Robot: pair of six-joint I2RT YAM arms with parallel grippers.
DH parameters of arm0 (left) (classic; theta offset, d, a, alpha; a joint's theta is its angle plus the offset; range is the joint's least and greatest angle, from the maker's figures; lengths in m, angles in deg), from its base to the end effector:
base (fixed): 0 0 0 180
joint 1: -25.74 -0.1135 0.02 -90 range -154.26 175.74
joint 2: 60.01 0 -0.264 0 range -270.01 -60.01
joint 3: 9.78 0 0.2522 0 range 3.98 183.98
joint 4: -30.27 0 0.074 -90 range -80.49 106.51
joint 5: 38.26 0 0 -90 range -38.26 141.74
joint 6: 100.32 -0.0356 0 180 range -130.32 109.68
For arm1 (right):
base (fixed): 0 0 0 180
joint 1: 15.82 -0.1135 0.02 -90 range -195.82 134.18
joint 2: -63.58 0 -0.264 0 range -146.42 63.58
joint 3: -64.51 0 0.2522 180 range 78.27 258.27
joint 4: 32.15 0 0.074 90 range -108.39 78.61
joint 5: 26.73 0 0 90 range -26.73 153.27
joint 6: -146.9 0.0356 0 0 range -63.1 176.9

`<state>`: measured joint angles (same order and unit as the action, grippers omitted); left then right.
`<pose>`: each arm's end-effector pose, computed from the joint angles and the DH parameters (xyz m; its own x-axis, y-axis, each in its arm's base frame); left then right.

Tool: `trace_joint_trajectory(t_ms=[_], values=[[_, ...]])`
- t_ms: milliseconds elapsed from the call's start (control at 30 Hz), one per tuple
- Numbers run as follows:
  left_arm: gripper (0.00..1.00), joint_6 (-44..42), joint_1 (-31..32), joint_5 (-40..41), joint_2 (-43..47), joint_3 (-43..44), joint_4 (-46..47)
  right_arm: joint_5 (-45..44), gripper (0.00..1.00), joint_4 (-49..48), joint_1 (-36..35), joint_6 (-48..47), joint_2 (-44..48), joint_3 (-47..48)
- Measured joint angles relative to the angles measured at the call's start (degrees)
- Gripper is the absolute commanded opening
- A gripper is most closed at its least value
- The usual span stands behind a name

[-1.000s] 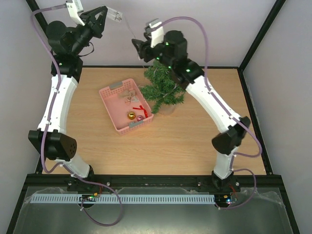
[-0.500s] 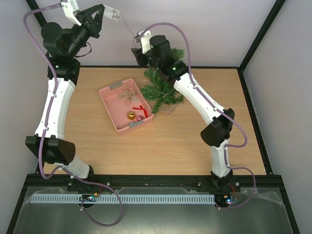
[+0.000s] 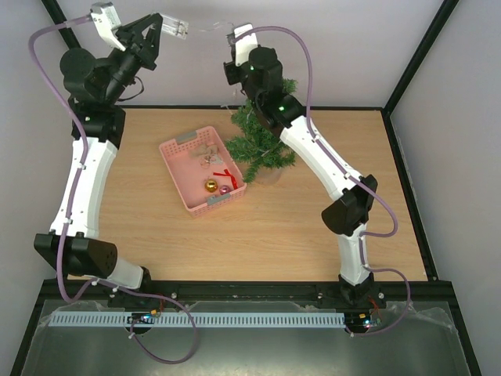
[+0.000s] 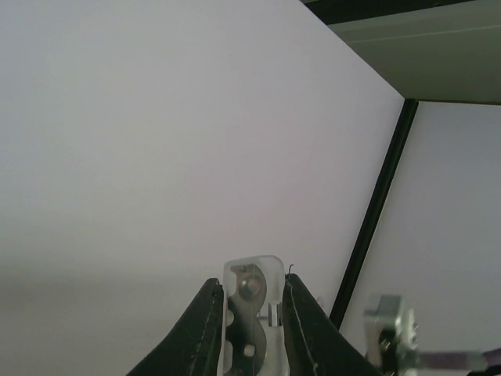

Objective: Decorate the small christmas tree
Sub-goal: Wrap the decoration item around the Christmas tree.

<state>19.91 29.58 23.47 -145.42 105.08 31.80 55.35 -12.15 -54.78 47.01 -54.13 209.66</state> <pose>0.3070 -0.0375 0.5549 0.2101 -0.4585 -0.8635 0.6596 0.7184 -0.2210 0.3724 0.2948 0.4776 0.1879 -0.0668 -0.9799 -0.4916 0.8573 -0.1527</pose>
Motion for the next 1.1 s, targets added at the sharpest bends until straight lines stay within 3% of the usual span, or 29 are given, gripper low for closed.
trace_joint_trajectory(t_ms=[233,567,700,933,1100], values=[[0.03,0.02,0.0,0.55,0.81,-5.49,1.11,-2.75,0.02,-8.2,0.04,-5.53,0.0,0.46],[0.05,-1.38,-0.39,4.31,1.84,-7.5,-4.57,2.21,0.02,-10.91,-0.13,-6.91,-0.15,2.91],[0.08,-1.75,-0.39,3.78,6.62,-15.34,-7.54,5.92,0.02,-10.03,-0.2,-6.86,0.07,2.73],[0.27,1.97,-0.39,-5.03,17.79,-36.68,-9.88,15.98,0.02,-4.98,-1.66,-8.17,10.86,-15.87],[0.42,2.47,-0.26,-9.99,24.9,-44.24,-16.48,22.14,0.02,-2.75,-3.74,-9.66,18.43,-26.6]])
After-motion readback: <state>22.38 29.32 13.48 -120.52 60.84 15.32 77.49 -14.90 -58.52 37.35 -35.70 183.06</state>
